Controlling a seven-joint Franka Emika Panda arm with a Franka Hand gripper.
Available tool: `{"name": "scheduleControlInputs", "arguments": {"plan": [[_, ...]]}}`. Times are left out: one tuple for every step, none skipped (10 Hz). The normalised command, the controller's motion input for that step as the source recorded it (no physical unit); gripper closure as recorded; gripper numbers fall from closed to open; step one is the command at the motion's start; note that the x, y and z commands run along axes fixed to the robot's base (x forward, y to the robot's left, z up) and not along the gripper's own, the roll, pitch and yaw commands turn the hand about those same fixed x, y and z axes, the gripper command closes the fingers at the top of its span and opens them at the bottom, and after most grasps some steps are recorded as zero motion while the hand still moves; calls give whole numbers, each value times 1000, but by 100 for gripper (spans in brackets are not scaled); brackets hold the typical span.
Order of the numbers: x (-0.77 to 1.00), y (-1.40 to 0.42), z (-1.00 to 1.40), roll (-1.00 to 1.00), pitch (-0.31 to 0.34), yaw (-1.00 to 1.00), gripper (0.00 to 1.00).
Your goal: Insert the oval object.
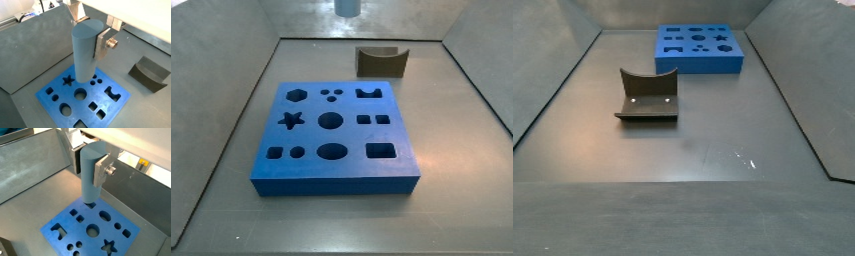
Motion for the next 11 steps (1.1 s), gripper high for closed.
{"name": "scheduleControlInputs", "arguments": {"plan": [[0, 0, 0, 0, 7, 0, 100], [0, 0, -177, 114, 31, 0, 100], [-106, 17, 0, -29, -83, 0, 100], [26, 0, 0, 0, 34, 0, 100], [-420, -217, -497, 11, -320, -363, 100], [-271, -6, -711, 0, -224, -723, 100], [-157, 26, -934, 0, -67, -1000, 100], [-114, 11, -920, 0, -46, -1000, 100], [-43, 0, -926, 0, -24, -1000, 100], [-11, -14, -840, 43, -51, -1000, 100], [-6, -9, -826, 41, -46, -1000, 100]]}}
